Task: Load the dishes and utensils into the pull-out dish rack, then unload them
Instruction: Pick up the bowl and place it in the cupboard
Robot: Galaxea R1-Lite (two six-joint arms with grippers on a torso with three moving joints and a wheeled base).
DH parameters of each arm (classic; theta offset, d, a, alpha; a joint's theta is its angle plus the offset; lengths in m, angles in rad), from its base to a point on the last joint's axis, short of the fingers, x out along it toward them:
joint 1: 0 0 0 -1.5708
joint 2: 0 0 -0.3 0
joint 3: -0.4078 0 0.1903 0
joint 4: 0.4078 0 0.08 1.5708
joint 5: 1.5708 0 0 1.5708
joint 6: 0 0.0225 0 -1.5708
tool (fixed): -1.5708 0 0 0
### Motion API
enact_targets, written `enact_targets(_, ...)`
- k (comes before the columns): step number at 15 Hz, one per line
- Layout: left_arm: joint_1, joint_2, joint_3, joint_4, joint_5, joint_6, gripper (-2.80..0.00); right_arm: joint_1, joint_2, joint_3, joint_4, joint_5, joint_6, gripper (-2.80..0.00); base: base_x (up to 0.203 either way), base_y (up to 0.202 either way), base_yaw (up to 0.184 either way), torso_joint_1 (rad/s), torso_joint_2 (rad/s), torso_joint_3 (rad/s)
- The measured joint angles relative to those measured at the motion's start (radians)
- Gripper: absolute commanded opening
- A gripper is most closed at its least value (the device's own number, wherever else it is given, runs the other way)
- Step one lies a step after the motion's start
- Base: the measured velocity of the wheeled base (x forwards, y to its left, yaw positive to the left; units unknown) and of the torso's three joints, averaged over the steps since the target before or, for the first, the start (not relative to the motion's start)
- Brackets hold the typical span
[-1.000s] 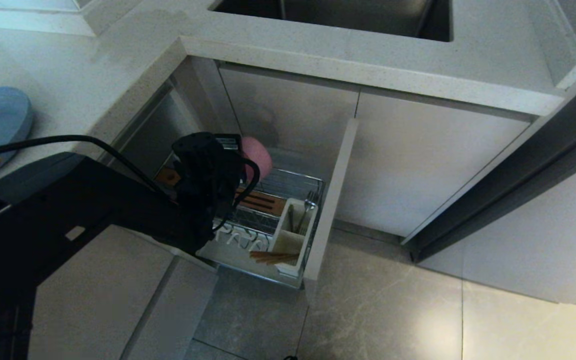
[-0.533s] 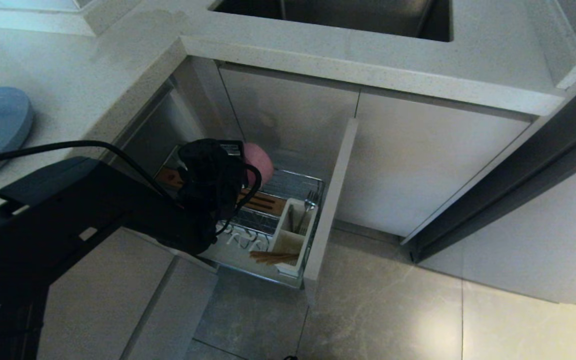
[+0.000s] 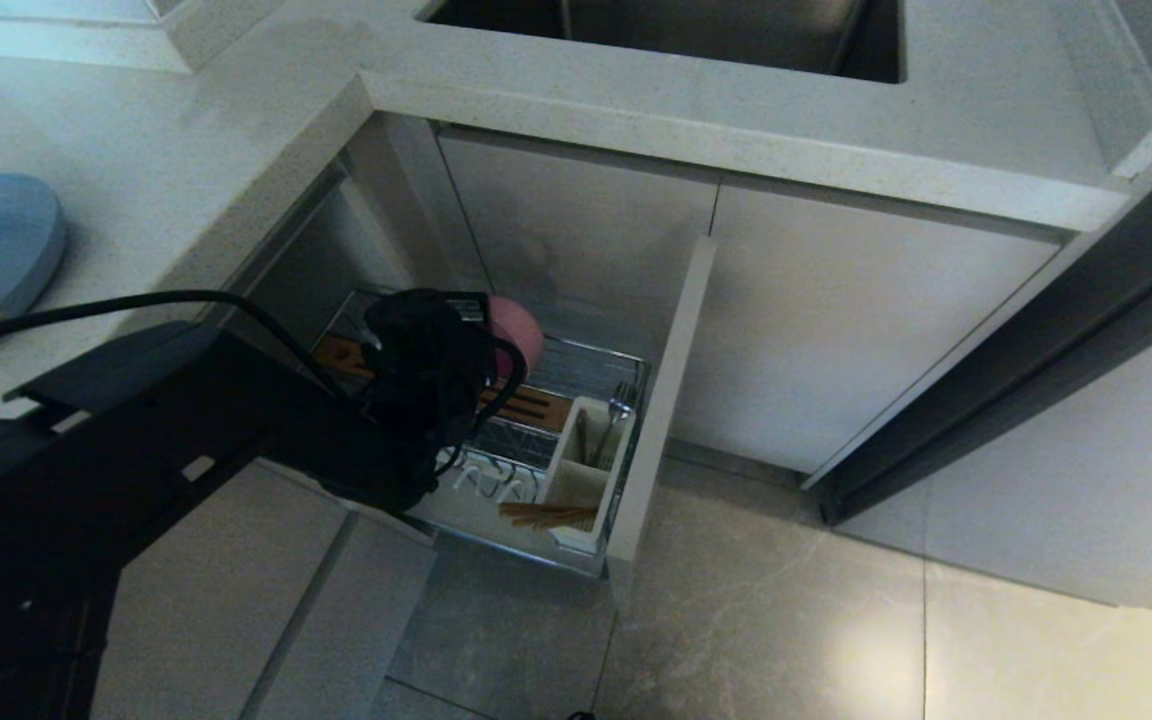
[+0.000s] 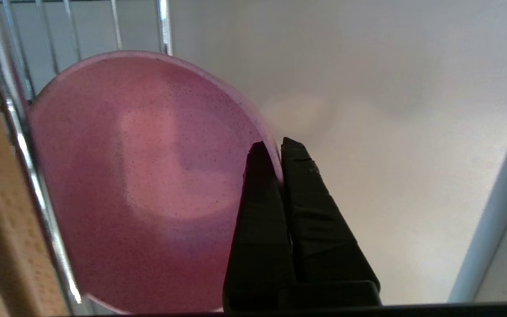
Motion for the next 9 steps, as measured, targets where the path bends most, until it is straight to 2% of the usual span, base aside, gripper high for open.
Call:
enact_targets(6,0.005,0.011,-0.011,0.008,-0.009,-0.001,-2.80,0.000,0.000,0.000,0.000,0.000,0.000,-2.80,0.000,0.000,0.000,0.000,0.00,0.000)
enact_targets(9,0.011,0.007,-0.013,0.035,-0.075,0.001,-2.80,0.000,0.000,0.000,0.000,0.000,0.000,-2.80,0.000,0.000,0.000,0.000,0.00,0.000)
